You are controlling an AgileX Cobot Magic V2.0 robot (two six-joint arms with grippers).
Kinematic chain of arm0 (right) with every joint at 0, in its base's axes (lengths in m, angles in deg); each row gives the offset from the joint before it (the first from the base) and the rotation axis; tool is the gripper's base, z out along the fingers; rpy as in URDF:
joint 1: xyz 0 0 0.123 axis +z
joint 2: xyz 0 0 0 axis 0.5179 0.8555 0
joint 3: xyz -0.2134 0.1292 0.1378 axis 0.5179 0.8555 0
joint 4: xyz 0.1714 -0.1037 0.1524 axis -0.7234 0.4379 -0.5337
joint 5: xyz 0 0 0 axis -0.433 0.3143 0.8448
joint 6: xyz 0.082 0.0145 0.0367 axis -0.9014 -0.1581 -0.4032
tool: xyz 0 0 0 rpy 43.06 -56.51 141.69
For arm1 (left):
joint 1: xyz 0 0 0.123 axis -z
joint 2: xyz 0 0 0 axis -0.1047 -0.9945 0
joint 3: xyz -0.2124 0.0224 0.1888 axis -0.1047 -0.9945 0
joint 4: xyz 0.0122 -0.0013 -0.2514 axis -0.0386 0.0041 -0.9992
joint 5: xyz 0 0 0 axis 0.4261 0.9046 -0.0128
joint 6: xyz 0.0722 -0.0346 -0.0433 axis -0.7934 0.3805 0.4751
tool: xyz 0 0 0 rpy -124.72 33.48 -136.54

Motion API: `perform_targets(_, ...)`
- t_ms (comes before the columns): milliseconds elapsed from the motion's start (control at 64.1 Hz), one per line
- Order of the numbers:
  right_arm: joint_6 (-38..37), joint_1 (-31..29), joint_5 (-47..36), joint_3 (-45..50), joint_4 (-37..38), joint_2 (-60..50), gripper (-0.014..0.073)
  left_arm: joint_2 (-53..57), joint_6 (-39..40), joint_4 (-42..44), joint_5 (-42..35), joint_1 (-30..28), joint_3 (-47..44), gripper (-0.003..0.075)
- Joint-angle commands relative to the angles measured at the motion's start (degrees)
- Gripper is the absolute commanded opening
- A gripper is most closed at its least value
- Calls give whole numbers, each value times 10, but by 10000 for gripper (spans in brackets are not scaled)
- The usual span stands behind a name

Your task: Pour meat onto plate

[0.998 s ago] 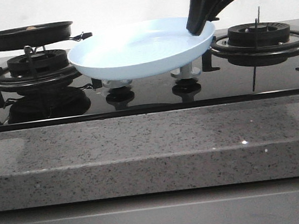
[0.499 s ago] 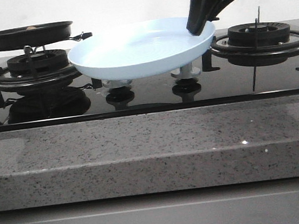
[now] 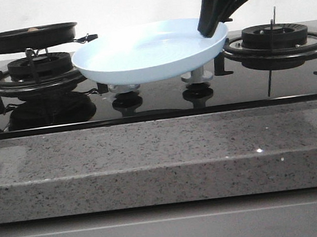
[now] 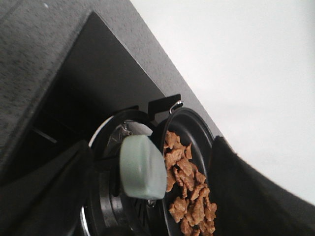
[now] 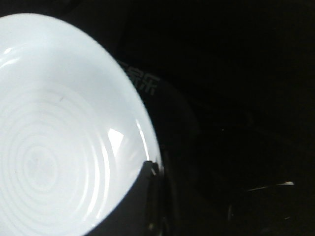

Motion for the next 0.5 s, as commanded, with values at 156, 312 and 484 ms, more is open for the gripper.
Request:
perform_targets(156, 7, 0, -16, -13, -18, -35, -60, 3, -3, -41, 7, 20, 41, 482)
perform_targets(312, 7, 0, -16, -13, -18, -35, -60, -1, -3, -44, 9, 20, 41, 465)
perform_targets(484, 7, 0, -16, -13, -18, -35, -60, -6, -2, -43, 18, 20, 41, 384)
